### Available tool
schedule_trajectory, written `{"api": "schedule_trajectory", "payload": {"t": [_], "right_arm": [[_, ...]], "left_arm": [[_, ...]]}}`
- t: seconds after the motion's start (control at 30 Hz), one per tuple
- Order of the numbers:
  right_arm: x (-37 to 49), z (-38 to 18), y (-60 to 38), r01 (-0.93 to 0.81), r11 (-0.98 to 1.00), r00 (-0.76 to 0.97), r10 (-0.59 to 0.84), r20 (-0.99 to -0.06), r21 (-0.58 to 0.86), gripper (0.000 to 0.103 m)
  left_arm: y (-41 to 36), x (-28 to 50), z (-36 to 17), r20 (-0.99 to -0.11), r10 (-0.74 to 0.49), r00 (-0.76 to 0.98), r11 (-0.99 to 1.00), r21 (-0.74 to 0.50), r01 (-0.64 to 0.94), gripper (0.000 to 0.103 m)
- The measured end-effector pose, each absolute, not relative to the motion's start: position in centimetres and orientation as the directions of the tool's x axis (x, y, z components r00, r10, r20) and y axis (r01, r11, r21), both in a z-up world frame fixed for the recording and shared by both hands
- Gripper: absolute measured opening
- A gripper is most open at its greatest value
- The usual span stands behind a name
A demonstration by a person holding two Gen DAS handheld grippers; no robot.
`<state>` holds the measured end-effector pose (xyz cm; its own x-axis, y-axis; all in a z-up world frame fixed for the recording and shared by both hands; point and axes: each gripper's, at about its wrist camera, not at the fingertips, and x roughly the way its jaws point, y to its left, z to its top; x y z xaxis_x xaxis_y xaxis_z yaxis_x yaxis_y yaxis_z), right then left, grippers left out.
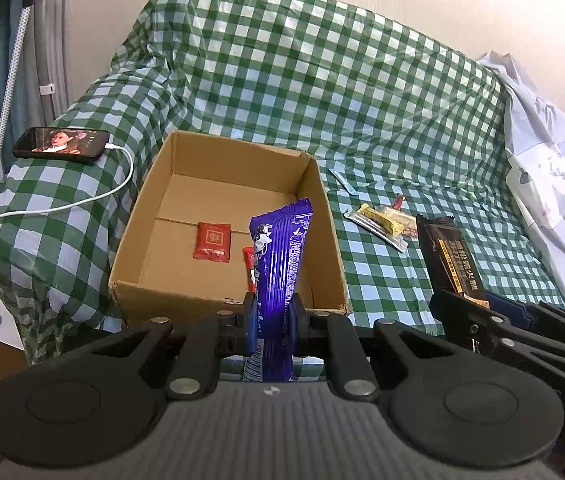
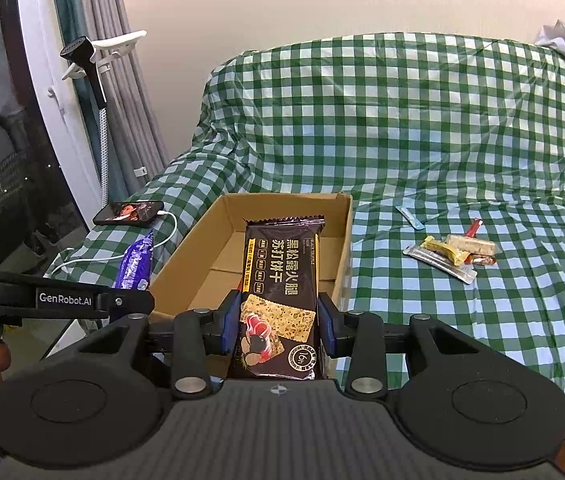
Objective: Organize snacks
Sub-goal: 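Carry the purple bar and dark biscuit packet over the box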
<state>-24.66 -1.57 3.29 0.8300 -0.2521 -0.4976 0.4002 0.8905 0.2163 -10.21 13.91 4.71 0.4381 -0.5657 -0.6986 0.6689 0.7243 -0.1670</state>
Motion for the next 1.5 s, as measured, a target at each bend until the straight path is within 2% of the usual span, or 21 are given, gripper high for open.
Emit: {"api": "schedule_trajectory", "payload": {"t": [1.5], "right_arm": [[-21.2,1.7,-2.2,0.405,0.9,0.783,-0.252,-0.568,0.159,0.041]], "left_arm": [[13.4,-5.8,3.0,-0.736,-0.518,0.436,0.765,-0.171,0.62,0.016]]}}
